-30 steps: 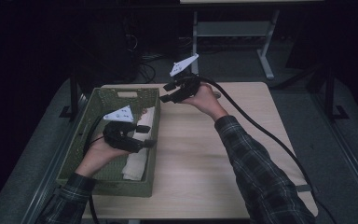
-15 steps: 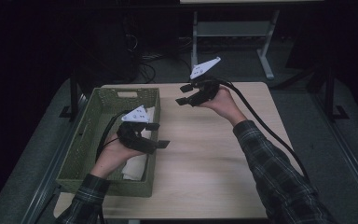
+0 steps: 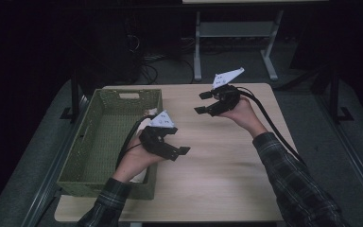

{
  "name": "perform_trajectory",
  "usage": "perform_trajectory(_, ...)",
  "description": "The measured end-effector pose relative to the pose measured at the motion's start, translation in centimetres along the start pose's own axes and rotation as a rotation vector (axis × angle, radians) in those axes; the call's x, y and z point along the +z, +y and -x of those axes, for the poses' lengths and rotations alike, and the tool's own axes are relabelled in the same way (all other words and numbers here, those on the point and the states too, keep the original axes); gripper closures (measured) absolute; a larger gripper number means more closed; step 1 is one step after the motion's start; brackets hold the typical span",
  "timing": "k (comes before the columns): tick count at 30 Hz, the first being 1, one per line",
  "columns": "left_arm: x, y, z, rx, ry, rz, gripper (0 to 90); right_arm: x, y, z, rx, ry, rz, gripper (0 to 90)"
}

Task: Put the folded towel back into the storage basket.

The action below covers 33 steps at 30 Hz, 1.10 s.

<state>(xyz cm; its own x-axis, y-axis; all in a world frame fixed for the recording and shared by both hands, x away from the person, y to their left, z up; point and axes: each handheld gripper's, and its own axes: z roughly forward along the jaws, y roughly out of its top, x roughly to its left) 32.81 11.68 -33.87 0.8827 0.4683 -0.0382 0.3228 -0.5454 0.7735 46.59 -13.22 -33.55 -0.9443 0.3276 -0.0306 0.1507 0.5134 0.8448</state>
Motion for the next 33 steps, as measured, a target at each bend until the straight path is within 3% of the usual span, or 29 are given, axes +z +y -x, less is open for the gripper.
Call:
perform_trajectory(8, 2.2, 0.7, 1.7, 0.023, -0.013, -0.004, 16.5, -1.6, -3.1, -0.4, 0.044, -0.034, 0.003, 27.1)
perform_trajectory(11, 3.0, 0.7, 2.4, 0.010, -0.016, 0.011, 16.6, -2.2, -4.2, -0.7, 0.059, -0.039, 0.001, 26.4)
perform_trajectory(14, 4.1, 0.6, 3.2, 0.029, -0.006, -0.007, 16.6, -2.6, -5.4, -1.0, 0.074, -0.048, -0.002, 25.4)
perform_trajectory(22, 6.7, -0.7, 4.6, 0.032, 0.008, -0.029, 16.5, -3.7, -9.1, -1.4, 0.124, -0.075, -0.023, 23.3)
perform_trajectory(33, 9.4, -2.7, 5.5, 0.011, -0.014, 0.000, 16.5, -4.3, -13.0, -2.6, 0.171, -0.139, -0.052, 21.2)
